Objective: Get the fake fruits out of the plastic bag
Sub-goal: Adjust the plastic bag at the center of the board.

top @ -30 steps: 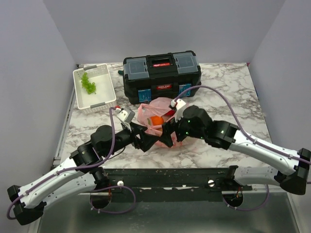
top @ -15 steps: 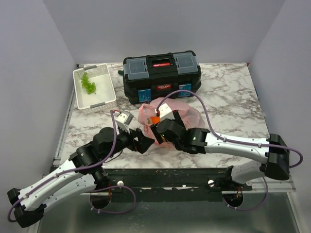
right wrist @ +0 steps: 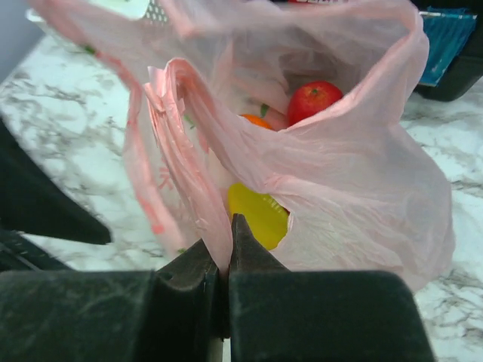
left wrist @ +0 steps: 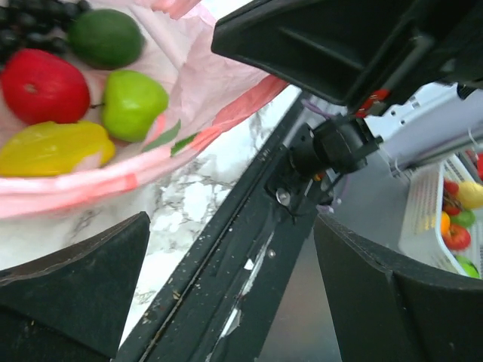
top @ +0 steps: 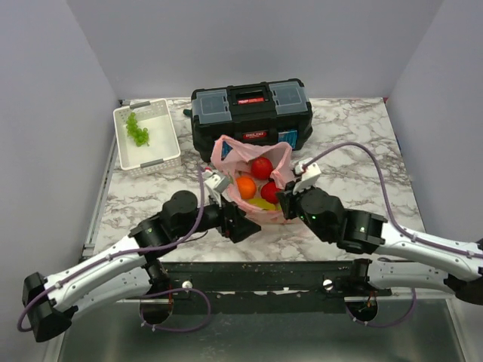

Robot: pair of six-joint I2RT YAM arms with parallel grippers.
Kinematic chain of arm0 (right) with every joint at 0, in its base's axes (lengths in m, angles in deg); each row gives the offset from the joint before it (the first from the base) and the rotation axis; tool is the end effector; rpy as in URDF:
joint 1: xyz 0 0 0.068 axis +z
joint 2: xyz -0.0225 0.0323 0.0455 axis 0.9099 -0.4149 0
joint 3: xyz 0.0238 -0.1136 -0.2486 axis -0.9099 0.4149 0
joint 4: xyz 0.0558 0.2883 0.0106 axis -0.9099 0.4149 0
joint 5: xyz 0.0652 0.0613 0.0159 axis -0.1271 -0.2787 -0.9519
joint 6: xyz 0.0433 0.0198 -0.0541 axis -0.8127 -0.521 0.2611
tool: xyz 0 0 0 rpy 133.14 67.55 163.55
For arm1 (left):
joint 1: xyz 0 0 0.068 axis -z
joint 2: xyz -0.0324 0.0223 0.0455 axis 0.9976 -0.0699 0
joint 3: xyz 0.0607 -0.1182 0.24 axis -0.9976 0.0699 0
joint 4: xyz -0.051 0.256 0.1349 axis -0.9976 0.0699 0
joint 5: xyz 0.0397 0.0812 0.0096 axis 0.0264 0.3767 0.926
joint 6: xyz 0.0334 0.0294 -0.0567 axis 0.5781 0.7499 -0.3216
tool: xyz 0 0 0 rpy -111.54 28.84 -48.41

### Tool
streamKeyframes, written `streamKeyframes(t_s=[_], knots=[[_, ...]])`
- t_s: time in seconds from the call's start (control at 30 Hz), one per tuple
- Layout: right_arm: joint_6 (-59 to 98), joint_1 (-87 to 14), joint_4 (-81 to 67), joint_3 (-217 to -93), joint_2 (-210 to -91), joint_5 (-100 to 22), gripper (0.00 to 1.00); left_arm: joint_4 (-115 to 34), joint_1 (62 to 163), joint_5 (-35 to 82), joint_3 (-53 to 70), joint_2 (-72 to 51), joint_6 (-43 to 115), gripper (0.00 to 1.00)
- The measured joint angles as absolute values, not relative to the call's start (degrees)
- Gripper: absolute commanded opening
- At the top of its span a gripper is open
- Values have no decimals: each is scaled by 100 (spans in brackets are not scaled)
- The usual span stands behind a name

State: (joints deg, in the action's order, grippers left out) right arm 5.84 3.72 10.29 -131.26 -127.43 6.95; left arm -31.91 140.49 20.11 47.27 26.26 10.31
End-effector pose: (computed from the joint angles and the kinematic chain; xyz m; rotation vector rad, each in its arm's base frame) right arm 0.1318 0.2426 0.3189 -0.3870 1.8782 0.3886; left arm 0.1209 -0.1902 0.2882 0.4584 1.9127 -1.2893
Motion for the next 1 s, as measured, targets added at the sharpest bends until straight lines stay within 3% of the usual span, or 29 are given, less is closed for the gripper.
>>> streamKeyframes(t_s=[0.17, 0.37, 0.53, 0.67, 0.8, 0.93, 1.0], knots=[[23, 372, 926, -12565, -11807, 131, 4, -3777, 14049, 1408, 4415, 1469, 1105, 78], [-646, 372, 850, -11985, -11685, -276, 1, -4068, 14049, 1406, 3956, 807, 1289, 77], [-1260, 372, 874, -11832, -11560, -297, 10, -4430, 14049, 1410, 3899, 932, 1335, 72], [-1783, 372, 987, -11603, -11252, -472, 31, -4474, 14049, 1539, 3877, 748, 1291, 70], [-2117, 372, 1208, -11504, -11178, -1080, 67, -4894, 14049, 1546, 4069, 215, 1269, 71], [-2148, 372, 1936, -11675, -11362, -1537, 78, -5167, 14049, 1423, 4268, -47, 1280, 72], [-2121, 372, 2500, -12012, -11532, -1559, 91, -5335, 14049, 1336, 4305, -120, 1280, 72]])
